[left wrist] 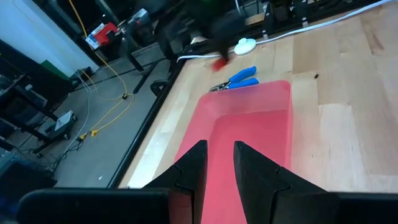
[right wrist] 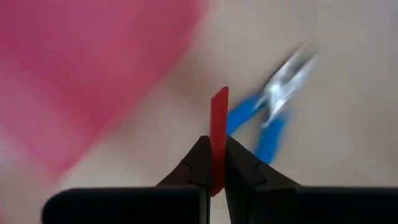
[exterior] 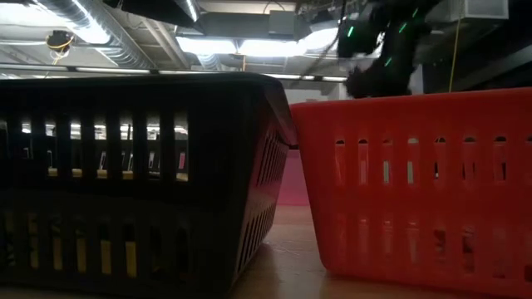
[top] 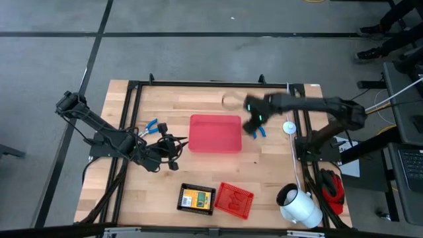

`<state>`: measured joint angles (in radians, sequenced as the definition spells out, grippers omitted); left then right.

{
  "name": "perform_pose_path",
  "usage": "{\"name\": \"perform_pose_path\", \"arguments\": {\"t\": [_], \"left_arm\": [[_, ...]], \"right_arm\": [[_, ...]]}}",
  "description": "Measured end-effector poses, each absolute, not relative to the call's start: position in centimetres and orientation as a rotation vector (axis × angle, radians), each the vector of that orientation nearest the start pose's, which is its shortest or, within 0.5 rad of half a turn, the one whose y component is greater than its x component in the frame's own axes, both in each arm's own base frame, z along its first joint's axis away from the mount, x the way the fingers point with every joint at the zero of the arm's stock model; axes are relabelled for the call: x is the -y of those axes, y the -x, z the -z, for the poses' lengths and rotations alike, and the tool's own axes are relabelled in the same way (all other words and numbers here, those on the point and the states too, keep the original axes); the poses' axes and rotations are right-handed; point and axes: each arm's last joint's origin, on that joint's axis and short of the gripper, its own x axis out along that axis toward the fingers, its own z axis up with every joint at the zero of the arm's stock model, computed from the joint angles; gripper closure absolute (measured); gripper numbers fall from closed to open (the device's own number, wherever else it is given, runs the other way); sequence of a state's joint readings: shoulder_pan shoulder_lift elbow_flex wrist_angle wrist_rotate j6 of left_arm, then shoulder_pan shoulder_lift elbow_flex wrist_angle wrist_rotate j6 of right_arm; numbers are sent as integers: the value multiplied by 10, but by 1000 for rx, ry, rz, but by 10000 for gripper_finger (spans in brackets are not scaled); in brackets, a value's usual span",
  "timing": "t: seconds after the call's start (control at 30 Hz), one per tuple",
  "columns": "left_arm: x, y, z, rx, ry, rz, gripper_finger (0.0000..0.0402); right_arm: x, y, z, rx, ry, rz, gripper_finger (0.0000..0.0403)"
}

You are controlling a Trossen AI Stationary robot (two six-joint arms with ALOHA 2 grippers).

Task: Pick & Place School Supplies
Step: Put the red eraser into the red bin

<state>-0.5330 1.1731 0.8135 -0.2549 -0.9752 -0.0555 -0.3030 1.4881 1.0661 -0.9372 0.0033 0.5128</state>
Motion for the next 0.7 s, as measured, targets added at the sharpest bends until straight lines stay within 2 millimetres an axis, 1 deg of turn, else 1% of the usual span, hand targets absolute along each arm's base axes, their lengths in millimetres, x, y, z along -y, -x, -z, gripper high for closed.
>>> {"name": "perform_pose_path", "arguments": {"t": [0.1,0.2,0.27,0.33,0.43,0.5,0.6,0.7], "left_arm": [[102,-214,-270,-433,-369,-427,325],[105,-210,-272,-422,-360,-410,325],[108,-208,-273,-414,-354,-397,325],[110,-205,-274,-405,-348,-384,325],[113,-204,-276,-393,-345,-368,325],[116,-203,-277,-382,-352,-355,325],[118,-203,-279,-367,-357,-346,325],[118,-204,-280,-358,-359,-345,325]], "right_arm": [[15,-254,-241,-1294,-665,432,384],[-53,-255,-247,-1270,-708,280,384],[-91,-252,-250,-1245,-745,193,384],[-122,-252,-248,-1207,-777,150,384],[-153,-253,-235,-1198,-796,136,384],[-168,-258,-223,-1203,-799,112,384],[-182,-270,-199,-1233,-794,96,384],[-187,-278,-175,-1302,-782,93,384]]}}
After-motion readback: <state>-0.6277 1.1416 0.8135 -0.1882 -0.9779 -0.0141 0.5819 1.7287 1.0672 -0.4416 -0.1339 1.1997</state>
